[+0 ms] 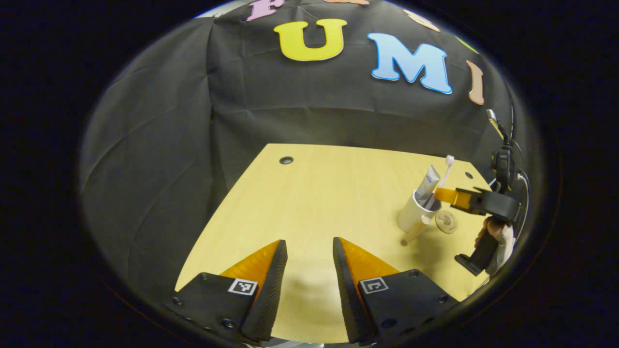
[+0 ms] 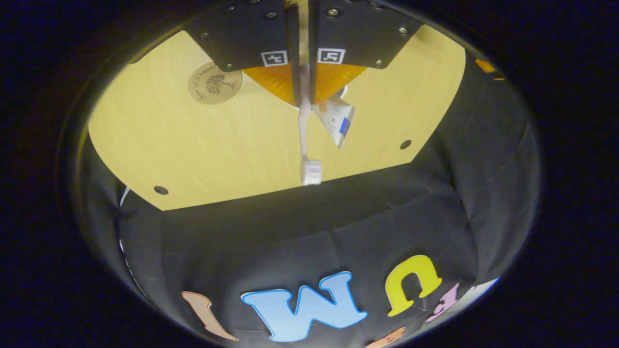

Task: Put the toothbrush and toothpaste on the desktop into the cup, then pick up the cup and place it on the coaster on the desktop.

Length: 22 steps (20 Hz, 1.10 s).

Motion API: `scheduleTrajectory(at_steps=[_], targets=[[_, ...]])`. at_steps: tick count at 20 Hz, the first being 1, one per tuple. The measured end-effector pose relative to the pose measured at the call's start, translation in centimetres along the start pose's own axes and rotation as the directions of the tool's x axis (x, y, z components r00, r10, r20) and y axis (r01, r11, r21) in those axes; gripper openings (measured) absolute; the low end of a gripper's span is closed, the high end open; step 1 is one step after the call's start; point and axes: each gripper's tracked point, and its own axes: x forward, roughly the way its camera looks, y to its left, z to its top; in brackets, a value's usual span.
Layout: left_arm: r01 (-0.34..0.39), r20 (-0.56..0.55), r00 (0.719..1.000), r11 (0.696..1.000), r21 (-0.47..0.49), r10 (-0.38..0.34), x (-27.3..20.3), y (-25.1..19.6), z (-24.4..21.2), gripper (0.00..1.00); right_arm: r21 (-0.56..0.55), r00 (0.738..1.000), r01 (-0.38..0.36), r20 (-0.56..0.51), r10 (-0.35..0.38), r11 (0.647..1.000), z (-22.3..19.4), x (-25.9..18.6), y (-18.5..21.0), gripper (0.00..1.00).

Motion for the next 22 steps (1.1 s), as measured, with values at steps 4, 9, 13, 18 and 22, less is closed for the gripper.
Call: scheduleTrajectory(at_steps=[4,9,13,18,22], targets=[[0.052,-0.001,0.999,0.998,0.019,-0.052,-0.1,-2.9,-0.3,0.64,-0.012,1.0,-0.001,-0.011,0.0,1.0,-1.2,-1.7,-0.3,0.23],[0.136,-0.005,0.991,0.988,0.067,-0.136,1.2,-7.3,0.6,0.63,-0.002,0.999,0.001,-0.036,-0.001,1.0,-1.6,-3.7,-1.6,0.23],[0.214,-0.024,0.977,0.969,0.12,-0.212,2.4,-11.7,1.4,0.64,0.0,0.999,0.025,-0.045,-0.025,1.0,-2.4,-4.5,-3.6,0.23],[0.347,-0.133,0.935,0.92,0.179,-0.327,4.8,-17.3,0.4,0.61,0.033,0.994,0.084,-0.072,-0.082,0.996,-2.9,-5.7,-7.6,0.23],[0.448,-0.285,0.879,0.868,0.214,-0.383,6.7,-20.2,-1.0,0.62,0.077,0.987,0.141,-0.093,-0.133,0.987,-3.6,-7.0,-11.0,0.23]])
